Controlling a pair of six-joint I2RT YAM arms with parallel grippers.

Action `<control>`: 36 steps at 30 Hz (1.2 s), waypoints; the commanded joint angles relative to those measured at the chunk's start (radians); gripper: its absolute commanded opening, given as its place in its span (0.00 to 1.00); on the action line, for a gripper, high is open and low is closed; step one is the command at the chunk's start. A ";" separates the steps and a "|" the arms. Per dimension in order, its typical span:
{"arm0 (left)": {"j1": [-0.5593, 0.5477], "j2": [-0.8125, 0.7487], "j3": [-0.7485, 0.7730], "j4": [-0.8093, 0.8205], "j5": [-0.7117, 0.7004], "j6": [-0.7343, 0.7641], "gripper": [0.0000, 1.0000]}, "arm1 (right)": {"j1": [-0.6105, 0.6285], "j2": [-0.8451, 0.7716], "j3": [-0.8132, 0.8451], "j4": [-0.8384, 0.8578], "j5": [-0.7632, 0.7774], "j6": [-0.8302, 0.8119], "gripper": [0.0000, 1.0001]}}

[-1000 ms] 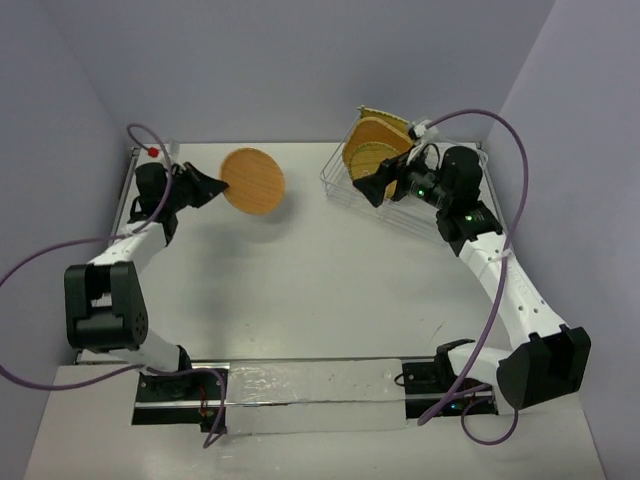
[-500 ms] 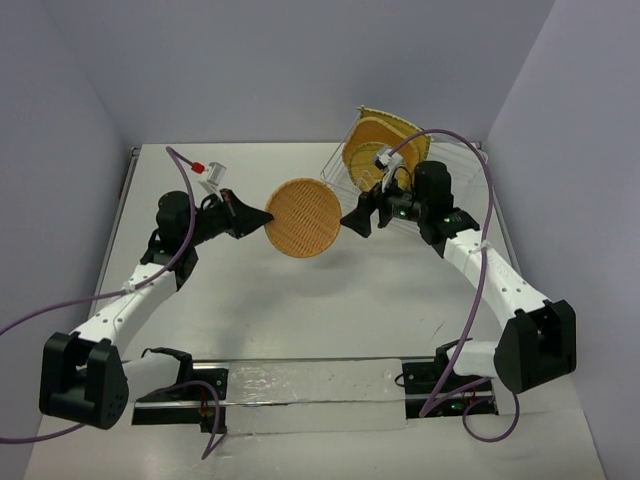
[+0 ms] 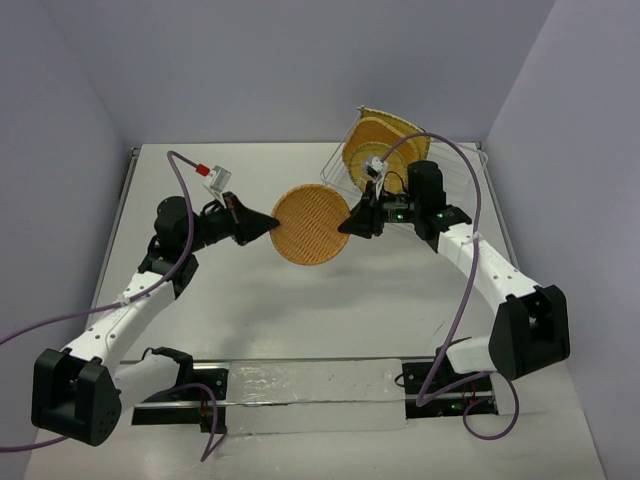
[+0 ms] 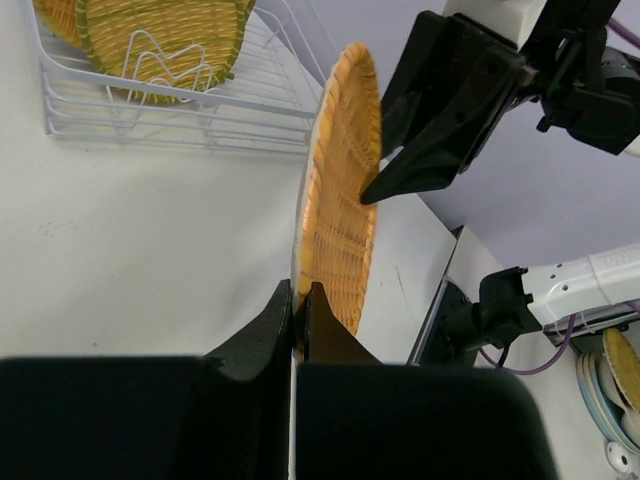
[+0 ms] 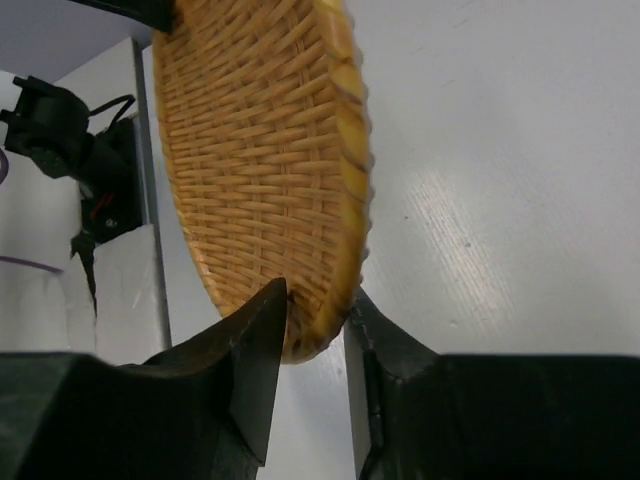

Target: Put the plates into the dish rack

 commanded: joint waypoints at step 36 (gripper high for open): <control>0.442 0.235 0.393 -0.456 -0.538 0.075 0.99 | -0.088 0.283 0.779 -0.506 0.851 -0.520 0.00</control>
